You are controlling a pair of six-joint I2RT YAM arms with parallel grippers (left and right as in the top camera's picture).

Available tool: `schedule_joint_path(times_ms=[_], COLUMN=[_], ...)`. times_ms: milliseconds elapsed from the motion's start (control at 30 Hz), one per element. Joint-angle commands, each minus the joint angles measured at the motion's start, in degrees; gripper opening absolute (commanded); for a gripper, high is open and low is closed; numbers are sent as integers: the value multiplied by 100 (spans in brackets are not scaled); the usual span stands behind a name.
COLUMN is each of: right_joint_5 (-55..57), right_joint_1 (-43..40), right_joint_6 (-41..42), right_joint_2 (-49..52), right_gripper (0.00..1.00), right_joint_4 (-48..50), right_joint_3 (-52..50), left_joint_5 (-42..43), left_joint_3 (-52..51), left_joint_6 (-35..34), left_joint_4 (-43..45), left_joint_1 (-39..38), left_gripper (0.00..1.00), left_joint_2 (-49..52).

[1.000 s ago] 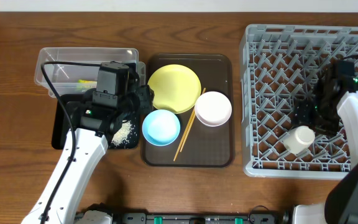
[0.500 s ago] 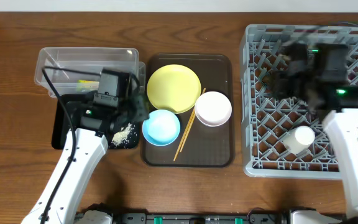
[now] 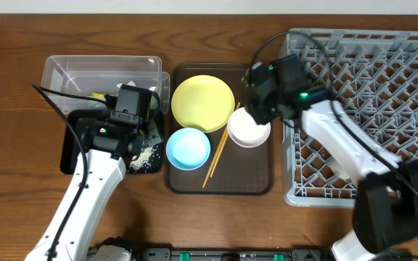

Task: Sort waste into correct bins and load items into the dishwasher rack
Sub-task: 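Reach the right gripper to the pink bowl and grasp its rim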

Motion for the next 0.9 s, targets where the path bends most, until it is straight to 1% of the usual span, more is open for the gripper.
schedule_joint_path(times_ms=[0, 100, 233, 400, 467, 500, 600, 667, 867], right_joint_5=[734, 907, 907, 905, 905, 918, 1226, 1469, 2094], right_joint_1=[142, 151, 122, 120, 118, 118, 116, 90, -146], right_joint_6=[-68, -48, 101, 144, 146, 146, 431, 468, 466], right_joint_2=[308, 535, 723, 767, 767, 765, 686, 531, -575], right_gripper=[59, 58, 53, 20, 4, 1, 1, 1, 1], right_joint_4=[-7, 0, -24, -109, -136, -151, -219, -273, -85], right_joint_3=[46, 46, 46, 44, 44, 44, 48, 48, 76], left_joint_5=[-151, -153, -151, -151, -151, -151, -151, -151, -151], left_joint_3=[31, 31, 31, 31, 31, 31, 31, 31, 31], left_joint_6=[-74, -72, -72, -72, -74, -74, -74, -74, -74], left_joint_4=[-15, -15, -15, -15, -15, -15, -15, -13, -4], left_joint_1=[39, 39, 39, 39, 39, 39, 39, 39, 39], left_gripper=[63, 63, 63, 63, 63, 63, 63, 64, 64], left_joint_2=[-20, -20, -20, -20, -20, -20, -20, -20, -20])
